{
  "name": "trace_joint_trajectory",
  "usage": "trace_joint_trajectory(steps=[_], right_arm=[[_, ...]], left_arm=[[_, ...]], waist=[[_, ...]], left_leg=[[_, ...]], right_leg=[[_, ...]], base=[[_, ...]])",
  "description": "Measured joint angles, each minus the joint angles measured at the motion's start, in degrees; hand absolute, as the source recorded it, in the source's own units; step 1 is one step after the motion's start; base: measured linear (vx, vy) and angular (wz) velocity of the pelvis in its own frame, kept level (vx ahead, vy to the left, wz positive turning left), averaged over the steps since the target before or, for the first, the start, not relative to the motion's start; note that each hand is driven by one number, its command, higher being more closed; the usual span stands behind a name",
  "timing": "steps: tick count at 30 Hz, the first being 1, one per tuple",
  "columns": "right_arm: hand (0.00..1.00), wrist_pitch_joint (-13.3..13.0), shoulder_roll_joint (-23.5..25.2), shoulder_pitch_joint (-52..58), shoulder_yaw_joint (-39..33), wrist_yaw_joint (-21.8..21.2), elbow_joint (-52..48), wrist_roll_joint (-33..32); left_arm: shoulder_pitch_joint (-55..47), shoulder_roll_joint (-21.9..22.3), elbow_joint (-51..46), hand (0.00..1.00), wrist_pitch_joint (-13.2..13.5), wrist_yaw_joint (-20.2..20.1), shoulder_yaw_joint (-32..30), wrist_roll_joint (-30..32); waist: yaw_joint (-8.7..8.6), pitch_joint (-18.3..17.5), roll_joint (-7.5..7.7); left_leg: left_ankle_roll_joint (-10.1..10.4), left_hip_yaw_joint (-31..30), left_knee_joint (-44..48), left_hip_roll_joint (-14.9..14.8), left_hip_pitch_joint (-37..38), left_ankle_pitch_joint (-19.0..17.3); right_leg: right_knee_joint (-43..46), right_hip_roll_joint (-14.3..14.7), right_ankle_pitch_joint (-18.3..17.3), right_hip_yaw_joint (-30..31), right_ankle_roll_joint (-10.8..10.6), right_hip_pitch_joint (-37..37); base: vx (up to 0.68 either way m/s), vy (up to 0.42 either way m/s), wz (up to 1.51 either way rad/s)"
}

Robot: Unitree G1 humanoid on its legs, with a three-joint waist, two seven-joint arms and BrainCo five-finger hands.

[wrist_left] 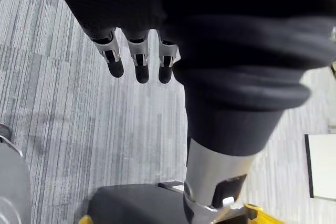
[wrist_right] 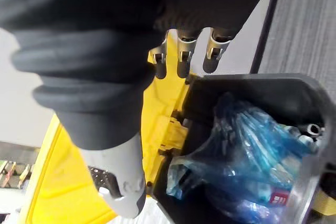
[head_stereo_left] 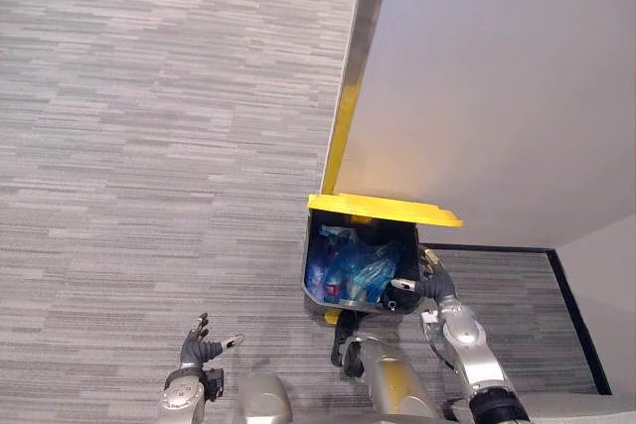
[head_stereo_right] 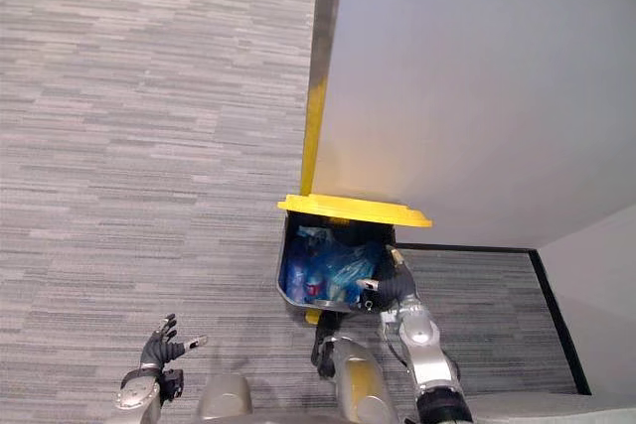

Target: Gather rubbish on tea table into small bin, then transfer packed bag to large trash can.

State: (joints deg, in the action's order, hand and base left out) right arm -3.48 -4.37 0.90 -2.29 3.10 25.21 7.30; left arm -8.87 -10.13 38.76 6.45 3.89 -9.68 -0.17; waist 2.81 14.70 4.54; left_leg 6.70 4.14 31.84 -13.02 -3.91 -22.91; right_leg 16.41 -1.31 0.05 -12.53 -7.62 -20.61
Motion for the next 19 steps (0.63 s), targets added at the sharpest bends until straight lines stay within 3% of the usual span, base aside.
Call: trace_joint_trajectory(steps=[1, 2, 4, 5, 6, 7, 8, 10, 11, 13, 14, 19], right_arm=[[0.0, -0.06, 0.56, 0.39, 0.11, -0.01, -0.32, 0.01], [0.0, -0.1, 1.24, 1.84, -0.04, 0.08, -0.69, 0.01], [0.0, -0.13, 2.87, 6.65, -0.32, 0.31, -1.12, 0.02], [0.0, -0.12, 3.78, 8.16, -0.65, 0.32, -0.82, 0.02], [0.0, -0.13, 4.87, 9.19, -1.52, 0.36, 0.29, 0.05], [0.0, 0.15, 5.43, 9.35, -3.03, 0.51, 3.04, 0.09], [0.0, 0.55, 5.3, 9.18, -4.68, 0.67, 5.12, 0.17], [0.0, 1.39, 5.25, 9.29, -6.43, 1.31, 7.46, 0.2], [0.0, 1.61, 4.78, 9.44, -7.68, 2.06, 10.1, 0.2], [0.0, 1.68, 3.73, 8.5, -8.72, 2.24, 14.11, 0.12], [0.0, 2.13, 2.85, 7.87, -9.09, 2.22, 17.47, 0.05], [0.0, 2.56, 2.81, 8.02, -11.43, 2.24, 21.55, -0.01]], left_arm=[[0.02, 0.64, 0.02, 0.0, 0.06, 0.06, 0.06, -0.03], [0.13, 1.11, 0.08, 0.0, -0.17, 0.22, 0.12, -0.04], [-0.14, 2.35, 0.01, 0.0, -0.51, 0.29, 0.31, -0.06], [-0.2, 2.52, -0.02, 0.0, -0.56, 0.3, 0.55, -0.07], [-0.25, 2.68, -0.06, 0.0, -0.71, 0.32, 0.55, -0.1], [0.43, 3.0, -0.18, 0.0, -1.17, 0.41, 0.44, -0.11], [0.96, 4.35, -0.16, 0.0, -1.55, 0.44, 0.34, -0.11], [1.2, 6.58, -0.19, 0.0, -1.53, 0.33, 0.45, -0.1], [1.82, 8.5, -0.18, 0.0, -1.53, 0.22, 0.51, -0.09], [2.53, 9.43, 0.34, 0.0, -1.52, 0.19, 0.53, -0.09], [3.08, 9.54, 1.47, 0.0, -1.51, 0.16, 0.55, -0.11], [2.02, 8.9, 3.76, 0.0, -1.49, 0.62, 0.04, -0.11]], waist=[[0.05, 0.07, 0.21], [-0.47, 0.07, 0.47], [-0.45, -0.49, 0.75], [-0.36, -0.79, 1.19], [-0.4, -1.42, 1.95], [-0.39, -2.46, 2.7], [-0.16, -2.92, 1.22], [-0.34, -3.48, 0.81], [-0.41, -4.47, 0.44], [-0.48, -4.86, -0.39], [-0.54, -5.51, -1.5], [-0.46, -7.37, -2.68]], left_leg=[[-0.11, 0.93, -0.39, -0.16, -0.29, 0.76], [-0.12, 1.15, -0.62, -0.19, -0.26, 1.43], [0.49, 0.88, -2.39, -0.59, 0.54, 2.8], [0.94, 0.85, -3.29, -0.71, 0.38, 3.57], [1.45, 0.81, -3.77, -0.6, -0.51, 4.12], [2.12, 0.86, -3.8, -0.9, -2.49, 4.77], [2.59, 0.88, -5.46, -2.1, -3.53, 6.36], [0.59, 2.51, -10.52, -1.94, -3.11, 10.75], [0.64, 5.23, -15.19, -1.53, -2.13, 14.27], [0.72, 6.21, -18.7, -1.09, -1.48, 16.1], [0.59, 6.32, -21.06, -1.0, -0.75, 17.4], [0.79, 6.45, -24.25, 0.43, 1.04, 18.83]], right_leg=[[6.89, -0.93, -2.22, -0.19, 3.18, -2.74], [20.53, -2.79, -4.7, 0.12, 6.67, -5.41], [36.76, -5.15, -8.41, 2.31, 5.67, -3.63], [39.18, -5.77, -9.24, 3.68, 4.7, -1.42], [38.98, -6.91, -9.37, 4.97, 4.1, 1.46], [34.33, -6.08, -12.53, 3.89, 2.04, 2.42], [30.42, -4.22, -12.55, 3.28, 2.0, 2.52], [22.32, -2.88, -13.24, 3.33, 3.02, 4.35], [15.23, -2.41, -13.63, 3.39, 3.75, 5.7], [9.56, -1.62, -13.13, 3.93, 6.77, 7.23], [7.13, -1.26, -11.7, 3.88, 7.36, 7.73], [3.81, -1.64, -9.68, 4.16, 5.67, 9.5]], base=[[-0.25, 0.022, -0.43], [-0.19, -0.018, -0.21], [-0.2, -0.066, -0.01], [-0.13, -0.144, -0.01], [-0.07, -0.204, -0.13], [-0.08, -0.201, -0.22], [-0.08, -0.187, -0.3], [-0.03, -0.135, -0.28], [-0.01, -0.148, -0.31], [-0.09, -0.087, -0.27], [-0.17, 0.001, -0.09], [-0.1, 0.054, 0.01]])
